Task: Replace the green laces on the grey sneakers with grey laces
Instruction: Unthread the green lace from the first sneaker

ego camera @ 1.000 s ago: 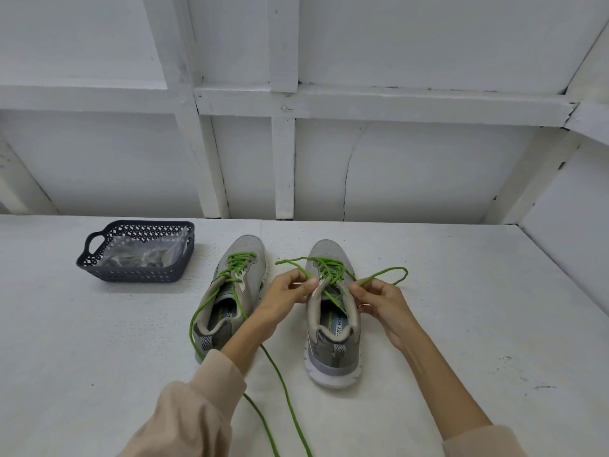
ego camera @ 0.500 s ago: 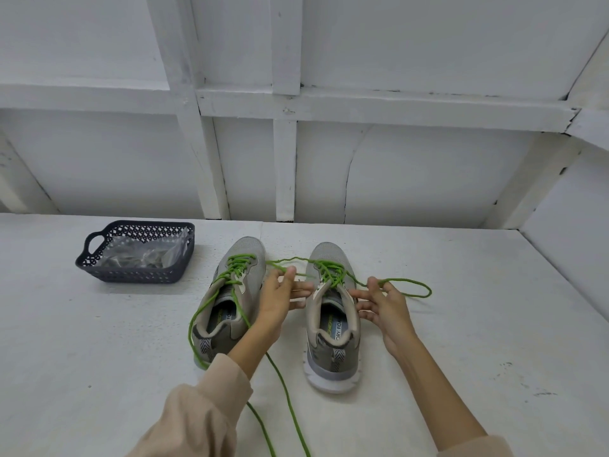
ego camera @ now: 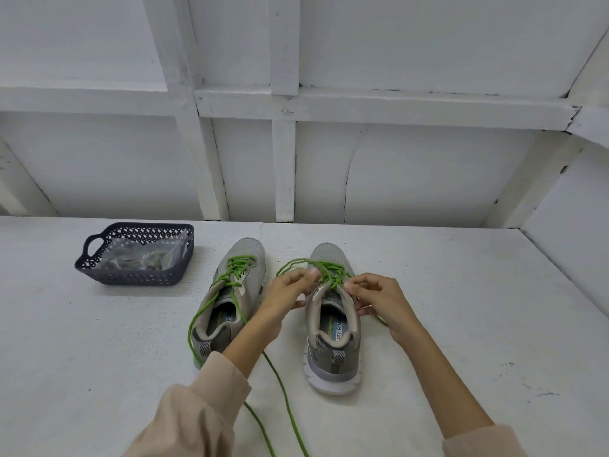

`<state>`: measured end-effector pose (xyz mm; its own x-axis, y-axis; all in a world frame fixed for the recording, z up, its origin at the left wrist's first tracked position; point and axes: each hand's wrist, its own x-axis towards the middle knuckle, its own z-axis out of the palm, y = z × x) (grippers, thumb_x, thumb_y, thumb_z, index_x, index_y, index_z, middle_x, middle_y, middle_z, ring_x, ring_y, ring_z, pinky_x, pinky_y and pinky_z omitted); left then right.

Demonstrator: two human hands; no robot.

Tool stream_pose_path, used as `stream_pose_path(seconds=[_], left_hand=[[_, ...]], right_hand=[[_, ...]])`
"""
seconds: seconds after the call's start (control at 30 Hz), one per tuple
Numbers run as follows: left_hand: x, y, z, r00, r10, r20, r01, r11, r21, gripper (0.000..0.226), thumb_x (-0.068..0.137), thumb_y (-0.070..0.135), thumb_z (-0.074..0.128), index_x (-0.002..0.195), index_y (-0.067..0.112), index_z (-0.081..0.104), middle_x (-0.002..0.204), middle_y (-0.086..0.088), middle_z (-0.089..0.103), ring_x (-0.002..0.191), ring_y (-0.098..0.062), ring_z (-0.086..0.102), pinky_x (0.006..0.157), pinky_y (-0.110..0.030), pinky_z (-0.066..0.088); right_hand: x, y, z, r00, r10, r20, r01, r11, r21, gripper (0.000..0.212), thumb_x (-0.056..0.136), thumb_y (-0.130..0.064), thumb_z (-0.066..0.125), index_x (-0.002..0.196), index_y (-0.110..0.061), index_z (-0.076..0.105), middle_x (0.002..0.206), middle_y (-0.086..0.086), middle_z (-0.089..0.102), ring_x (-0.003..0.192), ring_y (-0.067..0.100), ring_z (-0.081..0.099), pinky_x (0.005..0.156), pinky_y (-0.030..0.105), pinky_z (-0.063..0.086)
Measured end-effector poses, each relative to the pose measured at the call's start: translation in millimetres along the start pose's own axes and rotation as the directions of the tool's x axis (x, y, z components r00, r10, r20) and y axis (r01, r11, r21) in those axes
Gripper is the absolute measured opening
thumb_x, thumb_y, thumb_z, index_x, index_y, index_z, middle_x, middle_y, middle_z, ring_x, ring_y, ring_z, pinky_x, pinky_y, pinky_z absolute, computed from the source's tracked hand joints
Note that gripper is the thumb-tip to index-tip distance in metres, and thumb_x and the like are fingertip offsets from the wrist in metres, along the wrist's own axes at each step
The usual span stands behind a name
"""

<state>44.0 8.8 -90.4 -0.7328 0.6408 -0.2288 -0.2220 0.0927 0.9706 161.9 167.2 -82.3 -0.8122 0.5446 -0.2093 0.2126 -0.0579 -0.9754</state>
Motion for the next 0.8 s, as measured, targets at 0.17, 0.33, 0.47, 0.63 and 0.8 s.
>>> stream_pose_path(seconds=[0.17, 0.33, 0.47, 0.63, 0.8], left_hand=[[8, 6, -1, 0.999, 0.006, -0.044, -0.009, 0.997, -0.071, 0.029, 0.093, 0.014, 0.064, 0.12, 0.016, 0.057, 0.104, -0.006, 0.065, 0.079, -0.009, 0.066, 0.068, -0.02, 0.054], [13, 2, -4, 0.99, 0.139, 0.024, -0.141, 0.954, 0.266, 0.004, 0.086, 0.013, 0.073, 0.086, 0.016, 0.073, 0.072, 0.004, 0.067, 0.069, -0.009, 0.059, 0.069, -0.021, 0.054], [19, 13, -1, 0.973, 0.228, 0.031, -0.215, 0.854, 0.473, 0.004, 0.081, 0.017, 0.078, 0.078, 0.017, 0.076, 0.07, 0.003, 0.071, 0.059, -0.013, 0.066, 0.069, -0.035, 0.061], [20, 18, -6, 0.979, 0.196, 0.054, -0.198, 0.855, 0.479, 0.012, 0.078, 0.025, 0.081, 0.076, 0.015, 0.075, 0.079, -0.003, 0.074, 0.067, -0.023, 0.071, 0.074, -0.044, 0.06], [24, 23, -6, 0.989, 0.129, 0.077, -0.15, 0.824, 0.547, 0.017, 0.076, 0.029, 0.082, 0.075, 0.013, 0.077, 0.078, -0.009, 0.075, 0.069, -0.025, 0.073, 0.075, -0.043, 0.061]], right_hand=[[3, -7, 3, 0.999, -0.04, -0.001, 0.04, 0.993, -0.108, 0.003, 0.082, -0.013, 0.076, 0.081, -0.015, 0.076, 0.07, 0.006, 0.067, 0.054, 0.016, 0.056, 0.05, 0.026, 0.052], [11, -17, 3, 0.994, -0.088, 0.062, 0.103, 0.942, -0.319, 0.004, 0.083, -0.013, 0.074, 0.079, -0.014, 0.075, 0.067, 0.004, 0.066, 0.053, 0.017, 0.058, 0.05, 0.027, 0.051], [14, -16, 3, 0.985, -0.127, 0.121, 0.167, 0.885, -0.435, 0.011, 0.087, -0.014, 0.068, 0.076, -0.017, 0.069, 0.072, 0.005, 0.065, 0.058, 0.021, 0.062, 0.053, 0.032, 0.055], [17, -13, 2, 0.975, -0.168, 0.143, 0.219, 0.809, -0.546, 0.011, 0.093, -0.023, 0.059, 0.085, -0.016, 0.062, 0.077, 0.008, 0.068, 0.064, 0.029, 0.067, 0.064, 0.047, 0.059], [17, -7, 7, 0.964, -0.244, 0.106, 0.251, 0.697, -0.672, 0.013, 0.096, -0.033, 0.053, 0.088, -0.024, 0.057, 0.074, -0.004, 0.065, 0.066, 0.02, 0.065, 0.067, 0.045, 0.057]])
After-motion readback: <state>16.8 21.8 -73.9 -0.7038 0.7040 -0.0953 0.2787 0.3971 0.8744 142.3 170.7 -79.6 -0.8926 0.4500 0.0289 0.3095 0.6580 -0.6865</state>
